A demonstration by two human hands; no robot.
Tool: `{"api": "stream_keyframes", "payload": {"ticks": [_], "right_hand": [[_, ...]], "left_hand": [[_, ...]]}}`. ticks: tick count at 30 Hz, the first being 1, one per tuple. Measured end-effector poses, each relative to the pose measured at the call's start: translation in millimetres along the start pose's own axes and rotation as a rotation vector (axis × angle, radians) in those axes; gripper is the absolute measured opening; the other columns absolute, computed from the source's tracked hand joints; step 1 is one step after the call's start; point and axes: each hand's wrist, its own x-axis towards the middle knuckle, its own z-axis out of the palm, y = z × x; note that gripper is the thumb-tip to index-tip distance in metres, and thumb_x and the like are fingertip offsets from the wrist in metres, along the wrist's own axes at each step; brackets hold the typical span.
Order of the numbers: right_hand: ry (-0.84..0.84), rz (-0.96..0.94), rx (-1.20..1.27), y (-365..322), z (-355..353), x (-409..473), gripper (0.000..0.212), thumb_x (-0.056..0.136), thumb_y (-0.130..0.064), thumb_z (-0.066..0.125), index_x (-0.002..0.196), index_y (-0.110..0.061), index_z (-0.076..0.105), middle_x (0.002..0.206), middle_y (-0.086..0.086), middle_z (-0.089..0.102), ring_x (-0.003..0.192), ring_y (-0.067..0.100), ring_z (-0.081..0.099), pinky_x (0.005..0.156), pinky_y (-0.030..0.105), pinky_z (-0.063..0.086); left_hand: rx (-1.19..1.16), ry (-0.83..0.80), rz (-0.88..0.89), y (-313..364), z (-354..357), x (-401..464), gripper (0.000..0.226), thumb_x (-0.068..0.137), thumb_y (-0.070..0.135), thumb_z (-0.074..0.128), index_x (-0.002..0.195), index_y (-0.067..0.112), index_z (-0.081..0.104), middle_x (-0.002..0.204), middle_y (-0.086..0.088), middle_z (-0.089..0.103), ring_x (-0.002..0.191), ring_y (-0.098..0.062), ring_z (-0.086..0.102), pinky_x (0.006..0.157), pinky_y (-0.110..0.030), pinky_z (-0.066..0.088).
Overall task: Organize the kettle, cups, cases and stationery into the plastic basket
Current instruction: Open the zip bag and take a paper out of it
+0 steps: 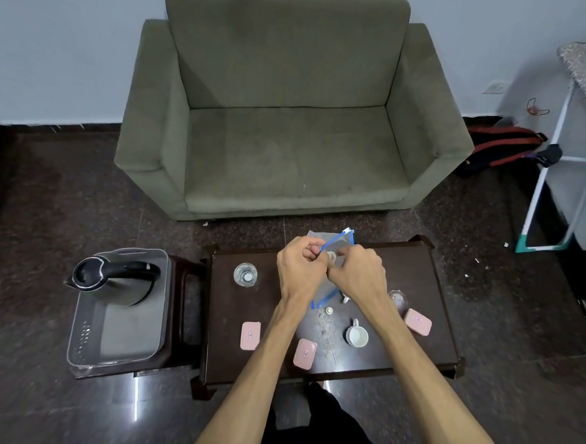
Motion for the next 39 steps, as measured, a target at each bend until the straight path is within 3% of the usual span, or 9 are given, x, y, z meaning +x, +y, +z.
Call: {"api": "stream_keyframes", "payload": {"ticks": [3, 10, 13, 17, 23, 26, 30, 34, 39], "right_hand": [[-0.081, 0.065, -0.009, -10.0, 6.0, 12.2, 0.037, 0.082, -0.051, 0.063, 0.084, -0.014, 0.065, 0.091, 0.011, 0.067, 0.097, 0.039, 0.068, 0.07, 0.032, 0.043], [-0.116, 0.106, -0.129, -20.1, 32.6, 29.7, 0.021, 0.093, -0.027, 0.061, 0.091, -0.009, 0.07, 0.106, 0.011, 0.076, 0.101, 0.031, 0.071, 0.071, 0.029, 0.042], [-0.089, 0.042, -0.116, -21.2, 37.6, 30.1, 0.019, 0.09, -0.023, 0.063, 0.096, -0.01, 0.074, 0.098, 0.012, 0.076, 0.095, 0.034, 0.071, 0.069, 0.03, 0.04], [-0.09, -0.104, -0.127, -23.7, 34.3, 23.4, 0.015, 0.083, -0.02, 0.065, 0.069, -0.013, 0.065, 0.08, 0.007, 0.068, 0.078, 0.034, 0.065, 0.064, 0.029, 0.039], [-0.077, -0.166, -0.105, -9.6, 12.1, 25.3, 0.019, 0.089, -0.016, 0.057, 0.105, -0.013, 0.067, 0.101, 0.02, 0.073, 0.097, 0.045, 0.067, 0.069, 0.035, 0.041], [-0.103, -0.136, 0.0, 9.5, -1.8, 34.7, 0.032, 0.088, -0.013, 0.056, 0.114, -0.025, 0.071, 0.104, 0.013, 0.075, 0.1, 0.038, 0.067, 0.079, 0.035, 0.051], [-0.096, -0.096, 0.246, 43.4, -9.3, 51.9, 0.034, 0.086, -0.002, 0.061, 0.099, -0.029, 0.078, 0.091, -0.005, 0.077, 0.09, 0.018, 0.069, 0.077, 0.023, 0.045], [-0.046, -0.002, 0.618, 81.5, 2.8, 69.7, 0.04, 0.085, 0.005, 0.063, 0.086, -0.03, 0.08, 0.09, -0.004, 0.08, 0.081, 0.011, 0.067, 0.078, 0.031, 0.052], [-0.099, 0.107, 0.69, 110.3, 53.9, 106.3, 0.035, 0.086, 0.003, 0.063, 0.088, -0.025, 0.084, 0.086, -0.001, 0.079, 0.08, 0.019, 0.066, 0.082, 0.052, 0.059]], "left_hand": [[-0.002, 0.034, 0.015, -5.4, -1.9, -1.0, 0.014, 0.068, 0.01, 0.073, 0.078, 0.02, 0.077, 0.072, 0.012, 0.065, 0.057, -0.004, 0.058, 0.057, -0.018, 0.05], [-0.004, 0.076, 0.08, -11.9, -7.1, -2.1, 0.02, 0.074, -0.006, 0.073, 0.078, 0.014, 0.078, 0.074, 0.006, 0.064, 0.059, -0.005, 0.056, 0.054, -0.02, 0.049], [0.029, 0.123, 0.078, -17.3, -9.6, -4.1, 0.02, 0.073, -0.003, 0.071, 0.081, 0.013, 0.078, 0.074, 0.01, 0.062, 0.059, -0.005, 0.056, 0.055, -0.021, 0.05], [0.102, 0.177, 0.007, -29.1, -12.5, -3.2, 0.021, 0.072, -0.005, 0.074, 0.084, 0.012, 0.077, 0.075, 0.003, 0.062, 0.058, -0.009, 0.055, 0.058, -0.031, 0.054], [0.153, 0.237, -0.079, -44.3, -9.3, -6.4, 0.025, 0.07, -0.007, 0.07, 0.083, 0.013, 0.076, 0.075, -0.005, 0.064, 0.061, -0.022, 0.059, 0.062, -0.043, 0.056], [0.154, 0.273, -0.092, -49.2, -5.4, -6.8, 0.025, 0.069, -0.009, 0.068, 0.082, 0.01, 0.076, 0.075, -0.006, 0.064, 0.06, -0.023, 0.059, 0.061, -0.044, 0.056], [0.154, 0.311, -0.124, -55.9, -2.7, -1.1, 0.022, 0.071, -0.009, 0.068, 0.08, 0.009, 0.076, 0.076, -0.008, 0.065, 0.062, -0.025, 0.06, 0.063, -0.045, 0.056], [0.139, 0.405, -0.159, -76.9, -9.8, 16.3, 0.021, 0.071, -0.009, 0.071, 0.08, 0.009, 0.077, 0.077, -0.009, 0.067, 0.065, -0.026, 0.062, 0.066, -0.045, 0.057], [0.132, 0.535, -0.166, -114.1, -22.7, 43.6, 0.02, 0.073, -0.006, 0.072, 0.085, 0.01, 0.078, 0.076, -0.008, 0.07, 0.062, -0.014, 0.059, 0.07, -0.036, 0.057]]}}
